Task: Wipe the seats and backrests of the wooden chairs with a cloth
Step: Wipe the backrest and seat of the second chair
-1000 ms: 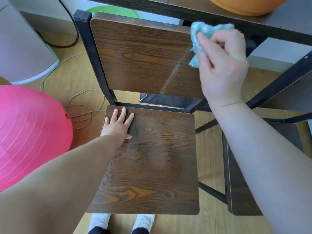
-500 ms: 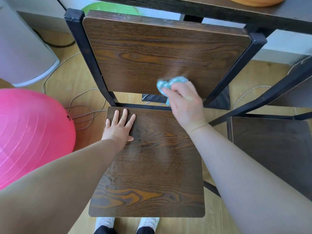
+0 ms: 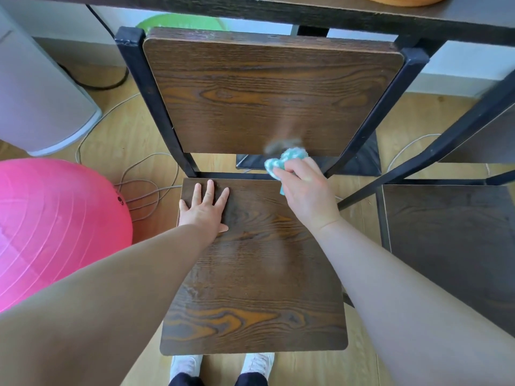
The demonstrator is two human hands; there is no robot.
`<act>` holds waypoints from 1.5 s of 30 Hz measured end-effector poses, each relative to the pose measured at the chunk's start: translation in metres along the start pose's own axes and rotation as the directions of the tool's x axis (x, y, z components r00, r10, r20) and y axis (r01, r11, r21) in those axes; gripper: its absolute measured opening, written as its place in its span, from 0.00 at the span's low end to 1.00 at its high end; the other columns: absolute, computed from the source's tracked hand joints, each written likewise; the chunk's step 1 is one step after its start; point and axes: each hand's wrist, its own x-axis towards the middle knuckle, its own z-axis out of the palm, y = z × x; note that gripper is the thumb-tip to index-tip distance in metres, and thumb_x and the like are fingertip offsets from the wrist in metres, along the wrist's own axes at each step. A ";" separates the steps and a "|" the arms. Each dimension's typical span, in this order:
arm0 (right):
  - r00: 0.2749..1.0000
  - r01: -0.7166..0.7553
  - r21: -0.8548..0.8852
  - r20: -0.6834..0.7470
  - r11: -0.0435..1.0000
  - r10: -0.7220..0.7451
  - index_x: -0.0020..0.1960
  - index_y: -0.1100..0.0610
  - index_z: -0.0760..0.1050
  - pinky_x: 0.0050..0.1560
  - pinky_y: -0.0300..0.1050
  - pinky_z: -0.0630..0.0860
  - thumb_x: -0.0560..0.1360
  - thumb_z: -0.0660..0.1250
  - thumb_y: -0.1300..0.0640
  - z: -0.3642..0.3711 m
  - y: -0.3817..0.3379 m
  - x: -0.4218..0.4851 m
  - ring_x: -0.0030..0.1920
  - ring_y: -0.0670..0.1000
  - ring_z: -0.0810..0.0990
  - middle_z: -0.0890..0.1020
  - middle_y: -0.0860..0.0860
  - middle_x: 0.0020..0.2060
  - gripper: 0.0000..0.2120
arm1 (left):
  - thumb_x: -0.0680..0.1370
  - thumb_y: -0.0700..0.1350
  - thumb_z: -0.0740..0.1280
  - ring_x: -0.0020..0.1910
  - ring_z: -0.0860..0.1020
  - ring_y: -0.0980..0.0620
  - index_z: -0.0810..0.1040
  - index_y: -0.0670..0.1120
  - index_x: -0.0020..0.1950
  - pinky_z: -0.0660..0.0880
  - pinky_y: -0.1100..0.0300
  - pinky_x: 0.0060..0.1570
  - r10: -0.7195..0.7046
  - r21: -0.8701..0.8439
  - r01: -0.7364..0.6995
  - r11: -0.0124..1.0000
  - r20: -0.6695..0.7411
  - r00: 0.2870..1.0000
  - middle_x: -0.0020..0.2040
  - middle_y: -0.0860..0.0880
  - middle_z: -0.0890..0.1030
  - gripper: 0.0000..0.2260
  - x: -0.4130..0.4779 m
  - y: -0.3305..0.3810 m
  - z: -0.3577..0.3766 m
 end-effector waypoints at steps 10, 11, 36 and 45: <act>0.820 0.020 -0.099 -0.568 0.995 -0.073 0.55 0.63 0.82 0.48 0.41 0.75 0.77 0.69 0.64 -0.126 0.012 0.048 0.45 0.57 0.77 0.80 0.61 0.44 0.08 | 0.79 0.59 0.66 0.78 0.33 0.38 0.31 0.61 0.78 0.51 0.31 0.73 0.010 -0.067 -0.009 0.998 0.021 1.000 0.79 0.48 0.30 0.45 0.009 0.052 -0.020; 0.807 0.027 -0.110 -0.584 0.994 -0.086 0.55 0.63 0.82 0.48 0.40 0.76 0.78 0.69 0.63 -0.130 0.015 0.056 0.46 0.57 0.78 0.81 0.61 0.44 0.08 | 0.78 0.59 0.67 0.78 0.33 0.38 0.32 0.61 0.78 0.51 0.31 0.73 0.000 -0.062 0.003 0.998 0.037 0.999 0.79 0.48 0.30 0.46 0.011 0.056 -0.021; 0.989 0.146 -0.045 -0.015 0.988 -0.147 0.52 0.60 0.81 0.33 0.51 0.79 0.75 0.64 0.65 0.018 0.029 0.006 0.49 0.53 0.71 0.78 0.53 0.43 0.10 | 0.80 0.58 0.64 0.77 0.30 0.37 0.28 0.58 0.77 0.49 0.30 0.73 -0.032 0.012 0.031 0.999 0.052 0.998 0.77 0.46 0.27 0.45 0.019 0.064 -0.010; 0.928 0.085 -0.083 -0.357 0.993 -0.109 0.52 0.62 0.84 0.45 0.47 0.73 0.75 0.67 0.69 -0.086 0.032 -0.002 0.42 0.60 0.74 0.81 0.58 0.42 0.09 | 0.80 0.58 0.64 0.77 0.31 0.36 0.29 0.57 0.77 0.49 0.30 0.73 -0.028 0.020 0.027 0.999 0.067 0.997 0.78 0.46 0.27 0.45 0.019 0.065 -0.014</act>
